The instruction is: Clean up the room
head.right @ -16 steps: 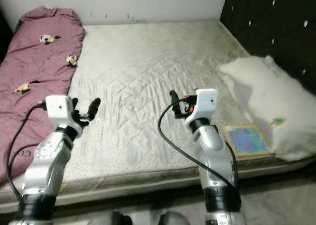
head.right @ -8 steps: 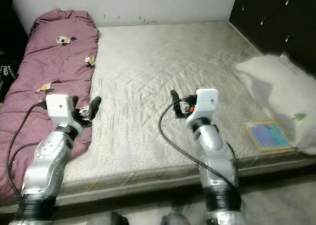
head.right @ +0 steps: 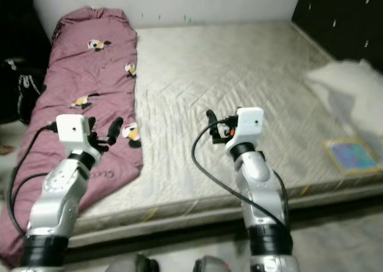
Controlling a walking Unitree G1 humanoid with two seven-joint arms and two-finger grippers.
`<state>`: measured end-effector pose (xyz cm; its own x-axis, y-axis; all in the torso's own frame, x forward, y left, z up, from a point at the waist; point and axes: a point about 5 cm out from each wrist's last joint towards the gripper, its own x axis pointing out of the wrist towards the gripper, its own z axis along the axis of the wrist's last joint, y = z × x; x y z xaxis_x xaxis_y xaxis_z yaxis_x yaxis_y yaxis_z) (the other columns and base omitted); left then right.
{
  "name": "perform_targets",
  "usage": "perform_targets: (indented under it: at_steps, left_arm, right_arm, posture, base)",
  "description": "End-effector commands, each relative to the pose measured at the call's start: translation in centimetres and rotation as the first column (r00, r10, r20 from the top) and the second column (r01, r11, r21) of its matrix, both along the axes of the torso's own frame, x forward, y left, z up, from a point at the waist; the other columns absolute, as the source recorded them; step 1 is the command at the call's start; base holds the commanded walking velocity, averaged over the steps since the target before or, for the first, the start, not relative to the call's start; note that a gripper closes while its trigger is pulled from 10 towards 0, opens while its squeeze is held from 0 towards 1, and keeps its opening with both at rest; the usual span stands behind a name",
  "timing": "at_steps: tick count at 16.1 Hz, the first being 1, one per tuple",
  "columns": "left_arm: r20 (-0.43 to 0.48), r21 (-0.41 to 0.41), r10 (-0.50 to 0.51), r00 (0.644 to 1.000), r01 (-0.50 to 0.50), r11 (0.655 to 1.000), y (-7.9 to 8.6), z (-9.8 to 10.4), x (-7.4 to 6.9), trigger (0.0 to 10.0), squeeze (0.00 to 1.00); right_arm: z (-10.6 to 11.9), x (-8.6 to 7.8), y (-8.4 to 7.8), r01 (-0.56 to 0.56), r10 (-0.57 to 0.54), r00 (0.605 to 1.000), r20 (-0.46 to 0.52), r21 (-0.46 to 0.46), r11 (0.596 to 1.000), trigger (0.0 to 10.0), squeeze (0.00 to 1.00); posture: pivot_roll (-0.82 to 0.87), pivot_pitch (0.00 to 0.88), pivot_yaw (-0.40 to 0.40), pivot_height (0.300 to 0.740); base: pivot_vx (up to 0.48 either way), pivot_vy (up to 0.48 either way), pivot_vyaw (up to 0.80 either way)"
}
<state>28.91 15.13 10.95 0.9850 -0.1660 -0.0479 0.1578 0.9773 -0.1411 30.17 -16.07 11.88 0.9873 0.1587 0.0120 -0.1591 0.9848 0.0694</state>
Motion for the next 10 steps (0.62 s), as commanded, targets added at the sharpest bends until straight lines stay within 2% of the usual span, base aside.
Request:
perform_targets:
  at_steps: [1, 10]
  left_arm:
    - [-0.001, 0.009, 0.010, 1.000, -0.010, 1.000, 0.32, 0.10, -0.04, 10.0, 0.00]
    - [-0.001, -0.002, 0.008, 1.000, -0.008, 1.000, 0.53, -0.01, -0.18, 10.0, 0.00]
  right_arm:
    - [0.32, 0.16, 0.03, 0.004, -0.004, 1.000, 0.009, 0.004, 1.000, 10.0, 0.00]
    - [-0.17, -0.30, 0.63, -0.004, 0.004, 1.000, -0.003, 0.007, 1.000, 10.0, 0.00]
  posture:
    - [-0.03, 0.000, -0.008, 0.740]
    - [-0.02, 0.000, 0.000, 0.740]
  base:
    - [0.000, 0.480, 0.00]
    - [0.000, 0.479, 0.00]
